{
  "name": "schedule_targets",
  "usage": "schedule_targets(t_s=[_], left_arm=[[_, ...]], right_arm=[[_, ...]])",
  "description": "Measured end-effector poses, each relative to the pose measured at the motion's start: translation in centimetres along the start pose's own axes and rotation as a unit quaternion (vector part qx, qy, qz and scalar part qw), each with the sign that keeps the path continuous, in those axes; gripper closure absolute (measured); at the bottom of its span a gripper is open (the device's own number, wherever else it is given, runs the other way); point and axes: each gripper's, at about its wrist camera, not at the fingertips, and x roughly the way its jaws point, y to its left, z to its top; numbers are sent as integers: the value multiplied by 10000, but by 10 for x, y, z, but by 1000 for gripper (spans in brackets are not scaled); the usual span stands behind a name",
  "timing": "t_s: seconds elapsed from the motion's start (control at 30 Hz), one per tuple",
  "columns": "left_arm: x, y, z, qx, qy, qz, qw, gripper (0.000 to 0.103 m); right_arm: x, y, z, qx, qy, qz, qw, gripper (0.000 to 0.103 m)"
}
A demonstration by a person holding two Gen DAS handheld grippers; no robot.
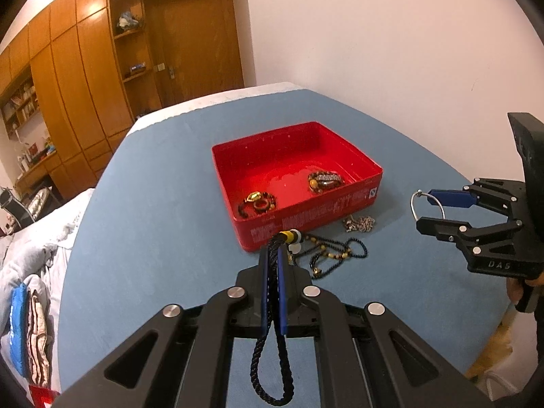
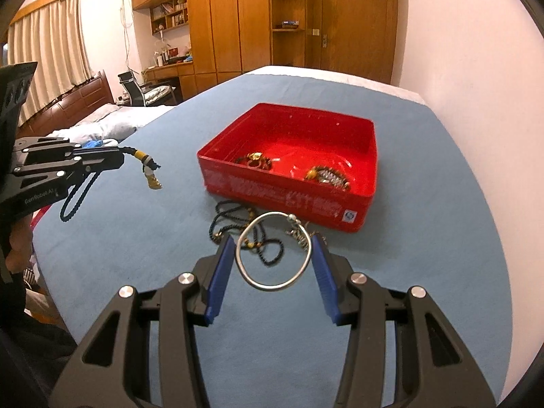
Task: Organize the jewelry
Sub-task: 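Lower the cord pendant and bangle into the red box and open both tools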
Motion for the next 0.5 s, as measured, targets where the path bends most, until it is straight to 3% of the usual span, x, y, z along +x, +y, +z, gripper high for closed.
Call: schedule_targets(t_s=[0.5], left_arm=[[20, 6, 44, 121, -121, -10, 9999, 98]], right_arm=[[1, -20, 32, -72, -73, -51, 9999, 58]])
